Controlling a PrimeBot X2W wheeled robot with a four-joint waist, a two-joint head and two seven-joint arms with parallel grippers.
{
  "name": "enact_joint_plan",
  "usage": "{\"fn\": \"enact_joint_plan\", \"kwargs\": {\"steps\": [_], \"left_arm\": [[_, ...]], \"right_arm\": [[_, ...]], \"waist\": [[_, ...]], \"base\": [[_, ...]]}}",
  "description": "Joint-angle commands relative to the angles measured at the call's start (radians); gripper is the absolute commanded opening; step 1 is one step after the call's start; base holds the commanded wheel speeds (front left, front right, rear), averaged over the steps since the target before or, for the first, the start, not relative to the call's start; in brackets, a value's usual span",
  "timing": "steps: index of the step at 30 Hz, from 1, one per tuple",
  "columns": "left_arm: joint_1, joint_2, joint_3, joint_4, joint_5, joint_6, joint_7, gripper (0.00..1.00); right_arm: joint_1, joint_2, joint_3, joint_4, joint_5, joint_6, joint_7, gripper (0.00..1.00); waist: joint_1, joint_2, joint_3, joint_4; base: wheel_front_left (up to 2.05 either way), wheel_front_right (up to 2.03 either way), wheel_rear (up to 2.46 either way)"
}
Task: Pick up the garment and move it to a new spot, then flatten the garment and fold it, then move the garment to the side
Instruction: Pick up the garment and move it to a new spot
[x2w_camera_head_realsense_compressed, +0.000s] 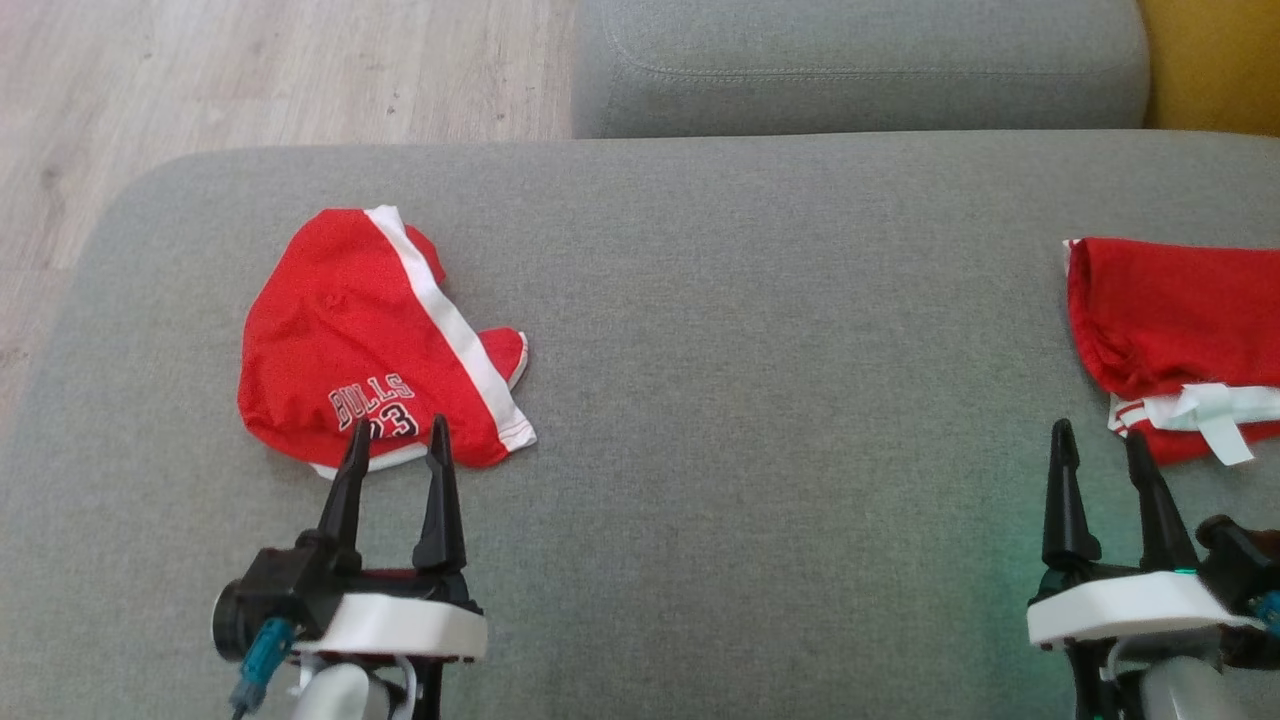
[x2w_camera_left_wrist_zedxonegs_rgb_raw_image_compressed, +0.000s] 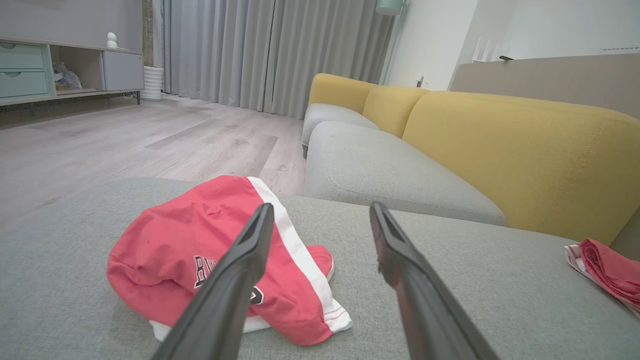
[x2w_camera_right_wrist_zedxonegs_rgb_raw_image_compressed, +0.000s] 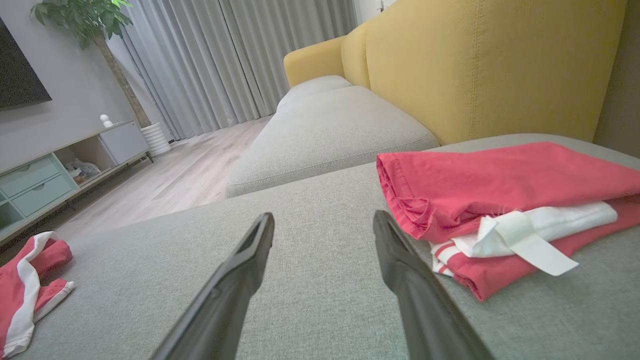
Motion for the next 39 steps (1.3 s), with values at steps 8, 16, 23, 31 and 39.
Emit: {"fn": "enact_joint_plan", "kwargs": {"steps": [8, 16, 23, 31, 39], "left_arm": [[-0.026, 0.004, 0.027, -0.040, 0.006, 0.007, -0.005, 1.00], [-0.035, 0.004, 0.024, -0.038, 0.005, 0.005, -0.005, 1.00], [-0.046, 0.004, 0.030, -0.034, 0.012, 0.004, -0.005, 1.00], [-0.044, 0.004, 0.050, -0.029, 0.022, 0.003, -0.005, 1.00], [-0.034, 0.004, 0.072, -0.026, 0.028, -0.005, -0.005, 1.00]], "right_arm": [[-0.030, -0.007, 0.014, -0.055, -0.006, -0.001, -0.014, 1.00], [-0.026, -0.007, 0.012, -0.056, -0.005, -0.001, -0.014, 1.00], [-0.017, -0.006, 0.033, -0.061, 0.005, -0.001, -0.014, 1.00], [-0.013, -0.006, 0.099, -0.056, 0.022, -0.001, -0.014, 1.00], [-0.025, -0.006, 0.195, -0.043, 0.049, -0.001, -0.014, 1.00]], "waist": [[0.0000, 0.0000, -0.005, 0.004], [0.0000, 0.0000, -0.005, 0.017], [0.0000, 0.0000, -0.005, 0.069], [0.0000, 0.0000, -0.017, 0.162], [0.0000, 0.0000, -0.031, 0.229]], "base": [[0.00, 0.00, 0.00], [0.00, 0.00, 0.00], [0.00, 0.00, 0.00], [0.00, 0.00, 0.00], [0.00, 0.00, 0.00]]}}
